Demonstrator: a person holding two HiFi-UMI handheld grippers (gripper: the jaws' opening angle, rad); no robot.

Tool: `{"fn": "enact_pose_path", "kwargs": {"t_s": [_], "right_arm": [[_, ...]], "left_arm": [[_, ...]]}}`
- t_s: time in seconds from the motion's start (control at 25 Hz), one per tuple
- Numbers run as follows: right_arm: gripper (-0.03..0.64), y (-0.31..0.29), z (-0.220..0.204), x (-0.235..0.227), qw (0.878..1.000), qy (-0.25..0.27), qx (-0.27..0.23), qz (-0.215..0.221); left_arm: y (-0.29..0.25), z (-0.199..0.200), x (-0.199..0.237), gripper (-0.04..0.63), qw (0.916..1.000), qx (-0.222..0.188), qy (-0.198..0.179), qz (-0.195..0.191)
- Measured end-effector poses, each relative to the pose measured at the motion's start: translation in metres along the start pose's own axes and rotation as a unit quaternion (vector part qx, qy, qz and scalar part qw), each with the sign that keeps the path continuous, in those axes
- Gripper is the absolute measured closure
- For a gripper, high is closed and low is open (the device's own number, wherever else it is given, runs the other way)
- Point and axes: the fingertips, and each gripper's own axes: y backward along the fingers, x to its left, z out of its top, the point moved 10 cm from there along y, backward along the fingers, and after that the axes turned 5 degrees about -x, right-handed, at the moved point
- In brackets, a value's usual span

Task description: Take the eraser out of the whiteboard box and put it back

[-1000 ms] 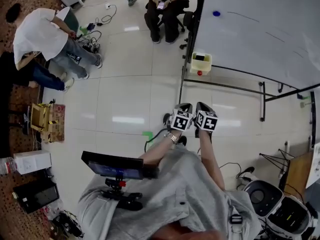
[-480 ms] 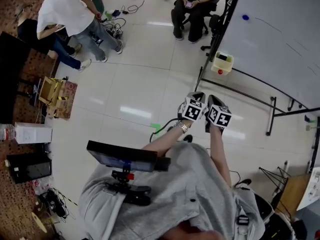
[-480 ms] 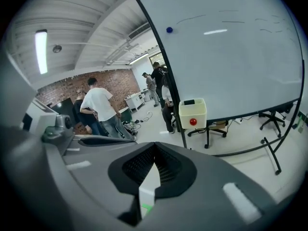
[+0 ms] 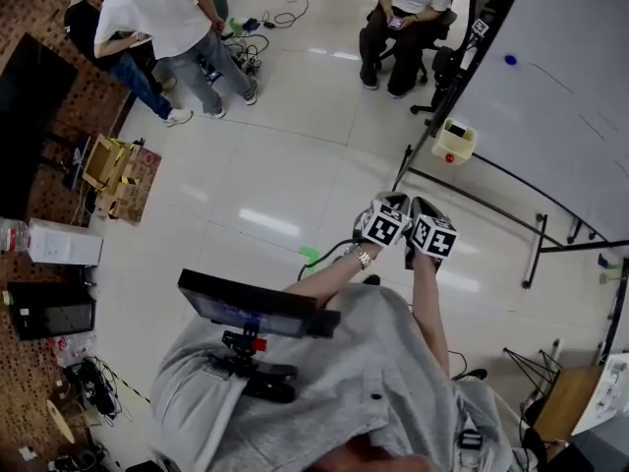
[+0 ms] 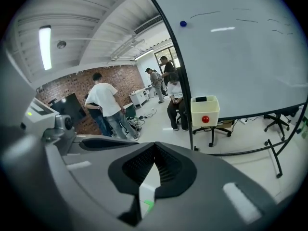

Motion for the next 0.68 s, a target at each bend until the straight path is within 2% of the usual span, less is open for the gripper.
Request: {"fn": "enact_pose_path", "kwargs": {"t_s": [0.32,0.68], "right_arm": [[0.614,0.001,-0.017,0.002,1.0,-0.017,0.013,-0.011],[0.614,0.004,-0.014,-0.008,0.999,-0.024,0.003,-0.024]], "left_arm": [[0.002,-0.008,0.003,0.589,0.9999,0.009,-0.005,-0.008],[-0.002,-0.006,0.005,0.589,0.9999,0.007,-0.005,-0.014]]}}
